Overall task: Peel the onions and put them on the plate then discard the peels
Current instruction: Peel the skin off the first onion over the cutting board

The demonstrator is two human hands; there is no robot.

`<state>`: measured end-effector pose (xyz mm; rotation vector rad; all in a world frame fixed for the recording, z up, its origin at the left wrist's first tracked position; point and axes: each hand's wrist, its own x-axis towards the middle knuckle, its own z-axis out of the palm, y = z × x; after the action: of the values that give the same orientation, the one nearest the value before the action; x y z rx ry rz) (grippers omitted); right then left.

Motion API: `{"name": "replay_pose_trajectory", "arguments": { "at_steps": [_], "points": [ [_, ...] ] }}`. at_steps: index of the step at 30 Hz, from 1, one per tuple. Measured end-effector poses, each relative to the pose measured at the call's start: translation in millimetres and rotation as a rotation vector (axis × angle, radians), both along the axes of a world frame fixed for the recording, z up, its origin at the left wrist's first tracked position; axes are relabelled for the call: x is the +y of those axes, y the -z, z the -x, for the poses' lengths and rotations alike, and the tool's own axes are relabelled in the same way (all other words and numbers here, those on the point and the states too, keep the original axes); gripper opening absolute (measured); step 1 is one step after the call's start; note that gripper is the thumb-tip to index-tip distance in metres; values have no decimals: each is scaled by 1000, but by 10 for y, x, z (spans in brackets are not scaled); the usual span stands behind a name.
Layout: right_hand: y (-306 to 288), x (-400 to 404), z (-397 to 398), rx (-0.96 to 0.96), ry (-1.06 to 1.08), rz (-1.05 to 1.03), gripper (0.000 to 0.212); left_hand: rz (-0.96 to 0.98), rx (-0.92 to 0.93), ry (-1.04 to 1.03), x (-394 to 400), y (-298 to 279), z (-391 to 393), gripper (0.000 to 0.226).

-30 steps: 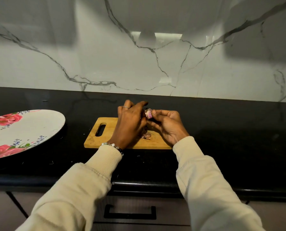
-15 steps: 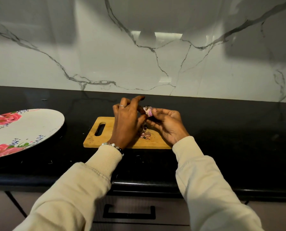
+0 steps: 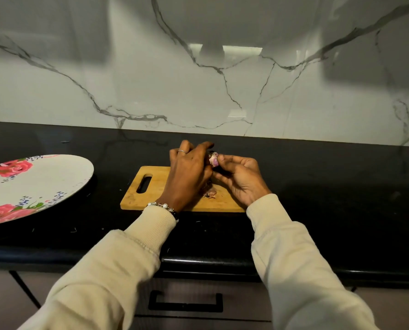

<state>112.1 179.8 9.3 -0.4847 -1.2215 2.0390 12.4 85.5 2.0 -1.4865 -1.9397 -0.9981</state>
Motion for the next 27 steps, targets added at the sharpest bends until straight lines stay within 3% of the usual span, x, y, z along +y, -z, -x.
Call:
{"name": "replay_pose_trajectory", "arguments": {
  "at_steps": [9,13,19,27],
  "points": [
    [-57,39,-47,103,49,146,9,-137,-118,28,-80,-38,52,40],
    [-69,48,-59,119,76,181,11,-114,12,-1,-74,8,110,25],
    [-57,30,-43,89,29,126,11,-132,146,-22,-83,7,36,33],
    [-30,-44,28,46,-9,66,11,-227,62,-63,-99,-17,-41,15]
  ]
}}
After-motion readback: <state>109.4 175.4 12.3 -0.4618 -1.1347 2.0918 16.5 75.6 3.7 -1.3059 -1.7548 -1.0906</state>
